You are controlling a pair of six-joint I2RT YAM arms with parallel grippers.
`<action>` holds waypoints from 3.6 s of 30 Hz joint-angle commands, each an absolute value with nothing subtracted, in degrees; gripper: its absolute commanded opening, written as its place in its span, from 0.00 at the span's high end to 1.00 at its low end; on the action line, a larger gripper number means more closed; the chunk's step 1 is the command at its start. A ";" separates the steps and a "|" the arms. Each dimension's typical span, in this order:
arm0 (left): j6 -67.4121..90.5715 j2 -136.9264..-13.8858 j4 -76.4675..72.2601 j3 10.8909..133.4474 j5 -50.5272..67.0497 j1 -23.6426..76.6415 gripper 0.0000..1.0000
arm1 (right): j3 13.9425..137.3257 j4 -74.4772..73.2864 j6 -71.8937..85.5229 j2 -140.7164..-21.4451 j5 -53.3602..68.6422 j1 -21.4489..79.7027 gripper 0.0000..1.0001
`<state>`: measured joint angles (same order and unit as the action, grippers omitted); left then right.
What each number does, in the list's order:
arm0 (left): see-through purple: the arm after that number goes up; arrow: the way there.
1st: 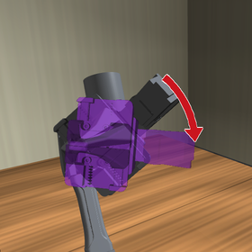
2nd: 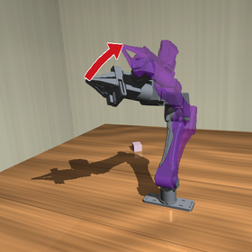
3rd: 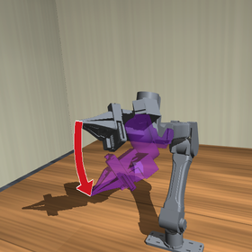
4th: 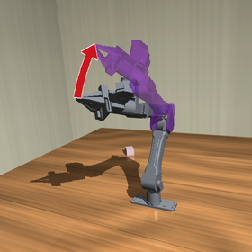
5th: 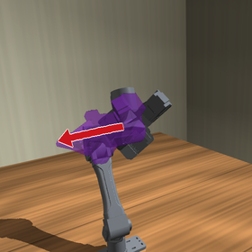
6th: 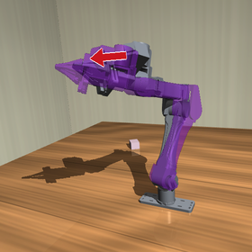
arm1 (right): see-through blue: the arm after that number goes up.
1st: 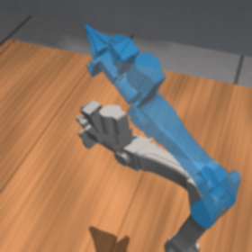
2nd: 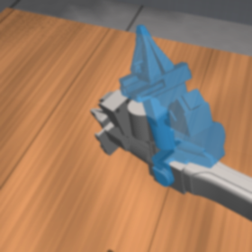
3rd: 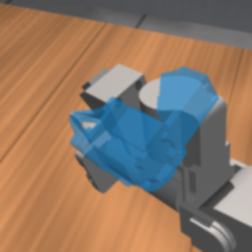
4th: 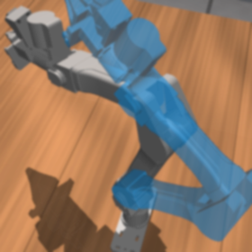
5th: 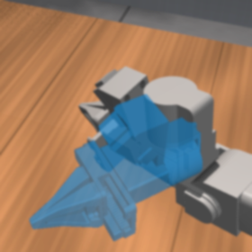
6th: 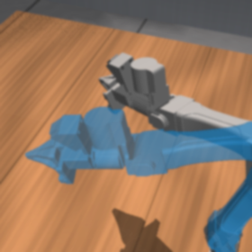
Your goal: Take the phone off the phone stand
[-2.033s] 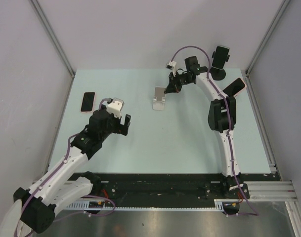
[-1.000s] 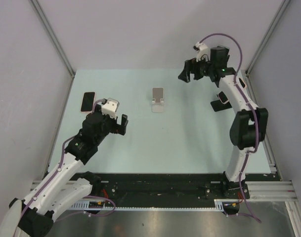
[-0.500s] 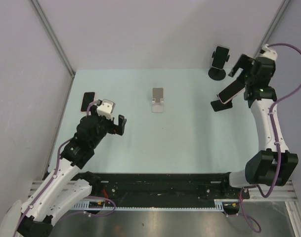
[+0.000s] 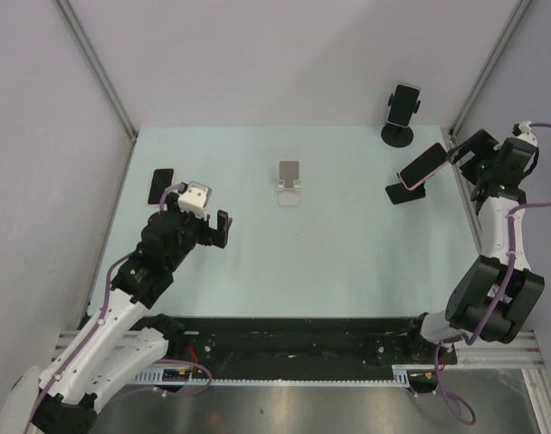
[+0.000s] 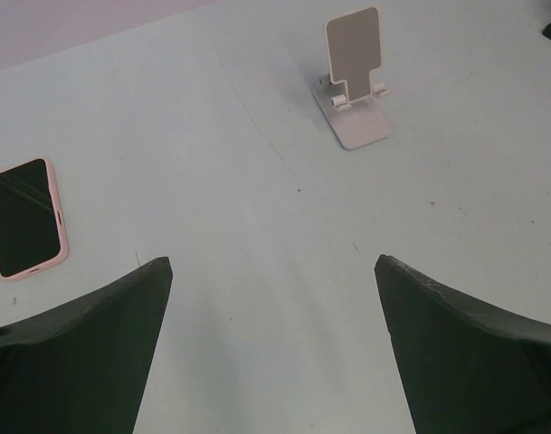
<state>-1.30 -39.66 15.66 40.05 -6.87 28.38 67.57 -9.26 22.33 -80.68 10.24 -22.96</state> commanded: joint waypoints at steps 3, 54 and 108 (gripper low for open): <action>-1.49 -40.43 15.21 40.43 -6.86 28.57 0.00 | 66.71 2.81 26.10 -85.86 21.88 -25.49 0.14; 1.74 -44.30 15.21 41.66 -3.08 28.12 0.00 | 62.94 5.18 20.90 -75.76 29.70 4.72 1.00; 17.75 -74.97 14.50 55.11 -19.86 55.63 0.00 | 44.30 23.82 41.84 -77.61 32.17 32.52 1.00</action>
